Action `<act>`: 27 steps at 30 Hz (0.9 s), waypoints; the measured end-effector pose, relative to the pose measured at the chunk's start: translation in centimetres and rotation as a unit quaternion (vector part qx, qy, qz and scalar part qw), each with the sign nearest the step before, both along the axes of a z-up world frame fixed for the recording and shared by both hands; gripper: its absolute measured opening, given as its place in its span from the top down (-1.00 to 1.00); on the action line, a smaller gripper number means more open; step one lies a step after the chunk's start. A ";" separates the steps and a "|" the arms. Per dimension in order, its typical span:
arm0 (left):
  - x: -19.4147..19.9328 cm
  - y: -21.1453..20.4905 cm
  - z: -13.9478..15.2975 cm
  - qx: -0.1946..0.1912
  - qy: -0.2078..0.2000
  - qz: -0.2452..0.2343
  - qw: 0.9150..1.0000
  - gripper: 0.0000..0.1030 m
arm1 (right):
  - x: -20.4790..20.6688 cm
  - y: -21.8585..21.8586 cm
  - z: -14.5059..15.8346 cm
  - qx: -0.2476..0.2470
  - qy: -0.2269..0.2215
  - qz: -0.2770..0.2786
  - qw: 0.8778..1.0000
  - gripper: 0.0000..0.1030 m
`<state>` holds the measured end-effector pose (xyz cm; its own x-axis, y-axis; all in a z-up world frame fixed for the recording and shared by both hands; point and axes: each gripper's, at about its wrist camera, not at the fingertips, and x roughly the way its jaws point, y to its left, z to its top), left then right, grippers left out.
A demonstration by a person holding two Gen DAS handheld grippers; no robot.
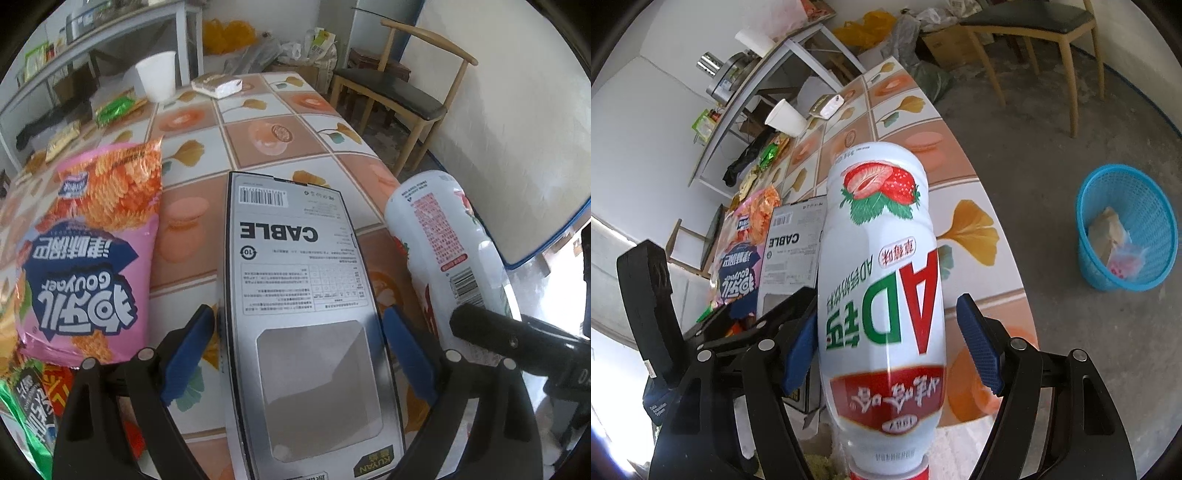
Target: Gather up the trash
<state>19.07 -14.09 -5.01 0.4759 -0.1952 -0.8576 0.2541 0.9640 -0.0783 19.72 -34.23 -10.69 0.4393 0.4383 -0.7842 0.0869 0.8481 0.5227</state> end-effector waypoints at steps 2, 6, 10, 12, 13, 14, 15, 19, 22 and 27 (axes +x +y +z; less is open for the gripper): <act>-0.2 -0.4 0.1 0.013 -0.011 -0.006 1.000 -0.76 | 0.0 0.0 -0.1 0.002 0.000 0.001 1.000 -0.25; -0.5 -1.1 0.1 0.027 -0.022 -0.011 0.999 -0.72 | 0.0 0.3 -0.2 0.001 0.001 0.004 1.000 -0.20; -0.6 -1.2 0.2 0.031 -0.024 -0.012 0.999 -0.71 | 0.0 0.6 0.0 -0.006 0.002 0.008 1.000 -0.20; -0.7 -1.2 0.2 0.029 -0.025 -0.011 0.999 -0.69 | 0.0 0.7 -0.2 -0.007 0.003 0.008 1.000 -0.17; -0.7 -1.2 0.2 0.029 -0.026 -0.010 0.999 -0.68 | 0.0 0.7 -0.2 -0.005 0.004 0.009 1.000 -0.14; -0.7 -1.1 0.2 0.028 -0.027 -0.010 0.999 -0.68 | 0.0 0.7 -0.3 0.000 0.005 0.009 1.000 -0.08; -0.7 -1.1 0.2 0.026 -0.026 -0.009 0.999 -0.67 | 0.0 0.7 -0.3 0.003 0.005 0.009 1.000 -0.06; -0.6 -1.0 0.3 0.024 -0.027 -0.008 0.999 -0.66 | -0.1 0.7 -0.2 0.002 0.003 0.006 1.000 -0.06; -0.9 -0.9 0.7 0.023 -0.038 -0.003 0.999 -0.42 | -0.1 0.7 -0.2 0.002 0.001 0.003 1.000 -0.05; -0.7 -0.6 0.9 0.015 -0.034 0.000 0.999 -0.36 | -0.2 0.8 -0.2 0.004 0.001 0.002 1.000 -0.05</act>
